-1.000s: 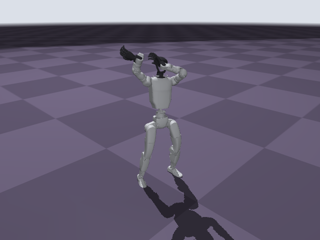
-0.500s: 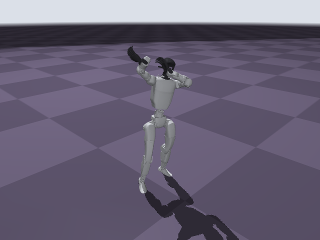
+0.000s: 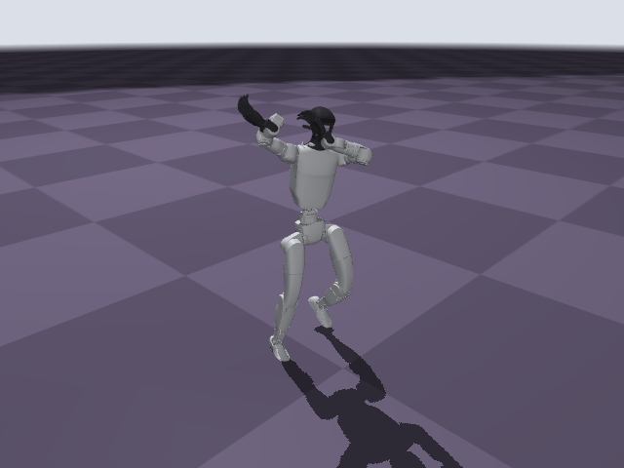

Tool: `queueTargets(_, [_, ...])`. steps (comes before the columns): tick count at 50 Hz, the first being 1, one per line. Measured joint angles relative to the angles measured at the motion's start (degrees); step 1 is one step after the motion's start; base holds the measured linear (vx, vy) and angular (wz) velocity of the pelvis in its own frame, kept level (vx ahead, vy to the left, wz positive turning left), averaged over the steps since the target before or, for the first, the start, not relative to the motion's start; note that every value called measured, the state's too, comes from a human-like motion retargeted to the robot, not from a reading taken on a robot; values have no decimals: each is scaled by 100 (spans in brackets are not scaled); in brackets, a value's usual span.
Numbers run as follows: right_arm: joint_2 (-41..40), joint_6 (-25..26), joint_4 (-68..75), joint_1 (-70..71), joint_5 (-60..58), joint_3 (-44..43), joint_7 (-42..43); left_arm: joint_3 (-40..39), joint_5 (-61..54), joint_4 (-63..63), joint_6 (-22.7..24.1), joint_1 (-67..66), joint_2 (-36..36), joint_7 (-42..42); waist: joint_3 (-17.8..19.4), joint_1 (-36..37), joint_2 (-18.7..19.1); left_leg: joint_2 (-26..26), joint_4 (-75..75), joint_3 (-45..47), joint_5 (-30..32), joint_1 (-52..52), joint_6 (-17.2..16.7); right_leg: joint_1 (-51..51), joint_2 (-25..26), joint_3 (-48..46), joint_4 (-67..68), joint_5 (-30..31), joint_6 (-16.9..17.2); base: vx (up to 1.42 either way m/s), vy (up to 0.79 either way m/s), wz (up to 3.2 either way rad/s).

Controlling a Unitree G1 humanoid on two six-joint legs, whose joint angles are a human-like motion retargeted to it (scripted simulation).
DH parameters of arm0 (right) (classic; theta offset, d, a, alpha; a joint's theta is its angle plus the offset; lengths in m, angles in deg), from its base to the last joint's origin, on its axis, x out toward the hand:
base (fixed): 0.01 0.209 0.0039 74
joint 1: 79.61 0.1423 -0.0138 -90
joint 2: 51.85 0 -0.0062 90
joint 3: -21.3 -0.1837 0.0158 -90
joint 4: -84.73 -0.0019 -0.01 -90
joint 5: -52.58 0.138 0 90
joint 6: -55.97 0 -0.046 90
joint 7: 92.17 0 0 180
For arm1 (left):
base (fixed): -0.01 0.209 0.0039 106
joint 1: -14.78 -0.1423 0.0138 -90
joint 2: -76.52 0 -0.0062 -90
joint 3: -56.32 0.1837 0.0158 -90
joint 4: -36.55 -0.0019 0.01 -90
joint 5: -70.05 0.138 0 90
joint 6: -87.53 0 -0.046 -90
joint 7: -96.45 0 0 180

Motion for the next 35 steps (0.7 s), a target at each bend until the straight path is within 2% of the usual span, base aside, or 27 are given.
queueTargets(4, [50,0,-122,-159,0,0,0,36,-192,-41,17,-4,-56,-6,47,187,-33,304,110,276,-521,-680,142,153,-92,-78,21,-11,96,35,3,2])
queueTargets(8, [26,0,-162,-251,0,0,0,96,-343,-91,81,42,-111,-2,-33,438,85,666,-1106,496,-984,-1050,197,203,14,-101,-28,1,160,37,9,-19])
queueTargets(12, [-157,0,-43,-195,0,0,0,58,-474,-170,176,50,-147,-73,-213,690,372,902,-2840,657,-824,-1006,126,244,172,11,-19,24,159,41,21,-38])
queueTargets(15, [-145,0,85,-324,0,0,0,75,-468,-279,188,82,-153,-62,-246,764,330,728,-3500,639,-512,-776,292,239,56,92,195,93,48,42,32,-14])
queueTargets(19, [-86,0,303,-569,0,0,0,39,-461,-369,164,-43,-276,-56,-184,724,278,517,-3674,580,-578,-274,511,-17,-90,110,1296,696,-128,42,33,23])
queueTargets(22, [5,0,318,-768,0,0,0,-31,-406,-376,158,-193,-332,-26,-120,656,304,475,-3724,570,-721,121,520,-453,-159,22,2521,1425,-222,41,29,33])
queueTargets(24, [25,0,308,-851,0,0,0,-64,-401,-365,151,-272,-347,-6,-114,599,349,464,-3935,517,-750,394,518,-829,-200,-130,3226,1634,-340,37,24,24])
queueTargets(28, [116,0,245,-897,0,0,0,-110,-336,-352,130,-357,-424,64,-150,395,385,431,-4207,414,-821,752,462,-1427,-216,-504,3873,1331,-516,36,16,42])
queueTargets(31, [169,0,190,-853,0,0,0,-161,-279,-342,131,-400,-528,94,-208,193,358,322,-4440,291,-892,951,417,-1771,-87,-609,3597,1138,-346,35,9,55])
queueTargets(35, [291,0,115,-771,0,0,0,-194,-133,-326,163,-400,-599,146,-327,-123,171,77,-4446,207,-1084,1059,362,-2015,-66,-744,2422,786,-117,38,3,52])
